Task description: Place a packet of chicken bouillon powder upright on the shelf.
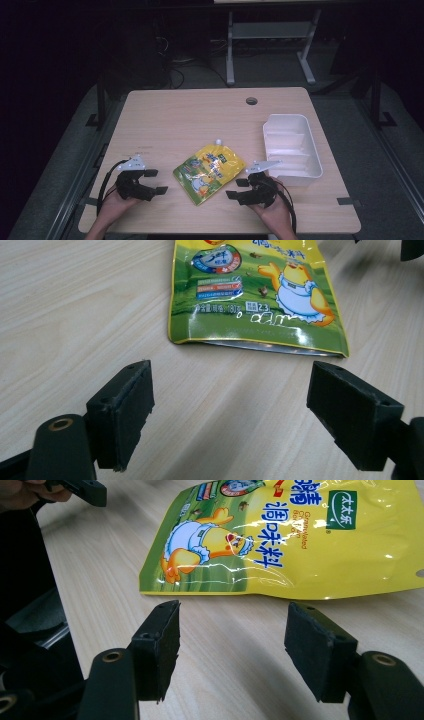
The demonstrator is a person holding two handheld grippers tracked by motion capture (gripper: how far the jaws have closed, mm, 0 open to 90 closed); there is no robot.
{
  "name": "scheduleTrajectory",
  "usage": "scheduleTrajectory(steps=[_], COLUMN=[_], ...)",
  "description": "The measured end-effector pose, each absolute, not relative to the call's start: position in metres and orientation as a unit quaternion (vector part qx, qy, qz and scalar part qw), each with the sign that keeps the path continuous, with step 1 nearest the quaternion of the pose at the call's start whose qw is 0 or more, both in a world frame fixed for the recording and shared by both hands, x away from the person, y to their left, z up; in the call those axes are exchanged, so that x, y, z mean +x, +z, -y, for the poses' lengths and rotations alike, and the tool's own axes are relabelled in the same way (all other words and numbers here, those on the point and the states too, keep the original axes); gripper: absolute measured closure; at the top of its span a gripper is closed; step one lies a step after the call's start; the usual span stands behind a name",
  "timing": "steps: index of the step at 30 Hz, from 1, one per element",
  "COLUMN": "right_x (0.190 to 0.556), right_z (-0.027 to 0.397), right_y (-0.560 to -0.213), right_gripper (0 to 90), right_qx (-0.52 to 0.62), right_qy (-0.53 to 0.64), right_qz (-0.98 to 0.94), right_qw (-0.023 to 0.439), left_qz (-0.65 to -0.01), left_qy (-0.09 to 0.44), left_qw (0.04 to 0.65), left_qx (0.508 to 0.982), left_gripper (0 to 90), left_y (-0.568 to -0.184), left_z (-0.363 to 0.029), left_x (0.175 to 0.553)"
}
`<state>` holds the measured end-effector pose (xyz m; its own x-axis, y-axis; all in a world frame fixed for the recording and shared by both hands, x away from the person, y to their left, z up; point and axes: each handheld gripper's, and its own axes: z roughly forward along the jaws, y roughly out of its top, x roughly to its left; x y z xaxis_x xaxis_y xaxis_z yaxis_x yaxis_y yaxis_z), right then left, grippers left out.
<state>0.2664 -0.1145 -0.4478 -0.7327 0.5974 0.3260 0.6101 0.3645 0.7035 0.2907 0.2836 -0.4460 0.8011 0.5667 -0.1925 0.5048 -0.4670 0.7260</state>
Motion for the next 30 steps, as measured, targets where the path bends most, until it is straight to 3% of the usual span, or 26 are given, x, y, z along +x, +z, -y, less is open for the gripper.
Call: scheduleTrajectory(steps=[17,30], right_x=[0.27,0.272], right_z=[0.115,0.113], right_y=[-0.45,-0.452], right_gripper=[38.4,37.7], right_qx=[-0.371,-0.373], right_qy=[-0.42,-0.413], right_qz=[0.828,0.831], right_qw=[-0.005,-0.01], left_qz=[-0.311,-0.305], left_qy=[0.054,0.05], left_qw=[0.407,0.412], left_qx=[0.857,0.857], left_gripper=[23.6,41.0], left_y=[-0.446,-0.435], left_z=[-0.271,-0.248], left_x=[0.299,0.301])
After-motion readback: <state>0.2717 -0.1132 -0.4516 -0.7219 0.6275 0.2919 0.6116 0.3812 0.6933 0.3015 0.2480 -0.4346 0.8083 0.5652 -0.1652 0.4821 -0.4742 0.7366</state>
